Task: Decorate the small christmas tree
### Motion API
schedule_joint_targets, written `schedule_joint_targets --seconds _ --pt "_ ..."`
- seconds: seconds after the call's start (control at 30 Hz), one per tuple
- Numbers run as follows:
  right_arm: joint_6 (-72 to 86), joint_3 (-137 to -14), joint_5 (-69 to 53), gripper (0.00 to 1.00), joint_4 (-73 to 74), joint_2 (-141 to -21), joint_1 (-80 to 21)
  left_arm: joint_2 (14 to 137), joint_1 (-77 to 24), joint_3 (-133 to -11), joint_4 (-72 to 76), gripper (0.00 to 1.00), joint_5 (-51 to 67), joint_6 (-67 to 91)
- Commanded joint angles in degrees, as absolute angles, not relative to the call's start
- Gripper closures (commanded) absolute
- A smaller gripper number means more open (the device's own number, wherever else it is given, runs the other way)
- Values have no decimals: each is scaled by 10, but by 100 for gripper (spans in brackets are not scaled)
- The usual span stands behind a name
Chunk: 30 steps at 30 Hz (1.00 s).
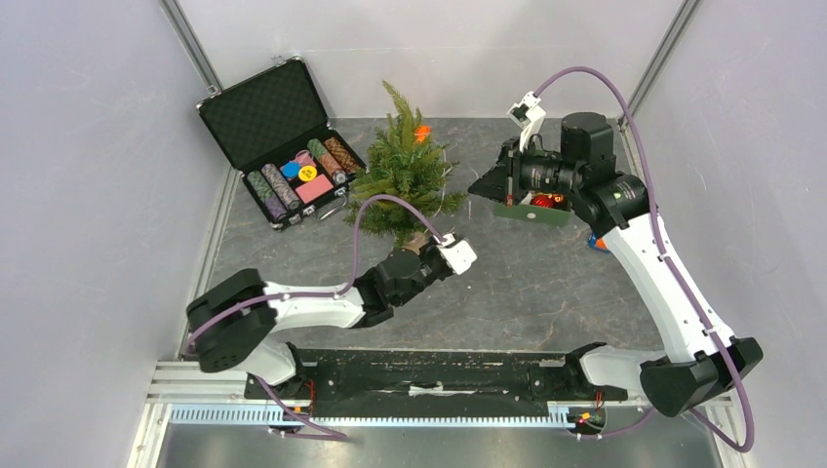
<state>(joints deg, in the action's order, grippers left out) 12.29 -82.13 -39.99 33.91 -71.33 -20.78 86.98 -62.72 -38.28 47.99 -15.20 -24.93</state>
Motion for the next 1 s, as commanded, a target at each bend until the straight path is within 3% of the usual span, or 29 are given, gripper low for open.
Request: schedule_joint_targets --seconds 0.0,0.17,0.3,0.57,0.7,0.87,0.97 --pt "123 -823 -366 100 322 -688 -206 765 -614 -413 301 98 -56 -178" --pt "130 -827 -362 100 303 -689 -206 678 -599 -508 -21 98 133 -151" --pt "132 -836 -369 100 301 -695 -206 634 -598 -612 -257 98 157 -168" --pt "126 -804 -380 98 294 -681 -206 508 -599 -734 -523 98 147 -224" --pt "137 -780 -422 78 272 -688 -207 470 -597 -773 -584 98 19 -257" --pt "130 -773 -419 53 259 -685 -208 408 -550 -713 -513 98 -276 -359" --pt "124 -778 -417 43 256 -686 -208 392 -528 -710 -503 98 -307 -377"
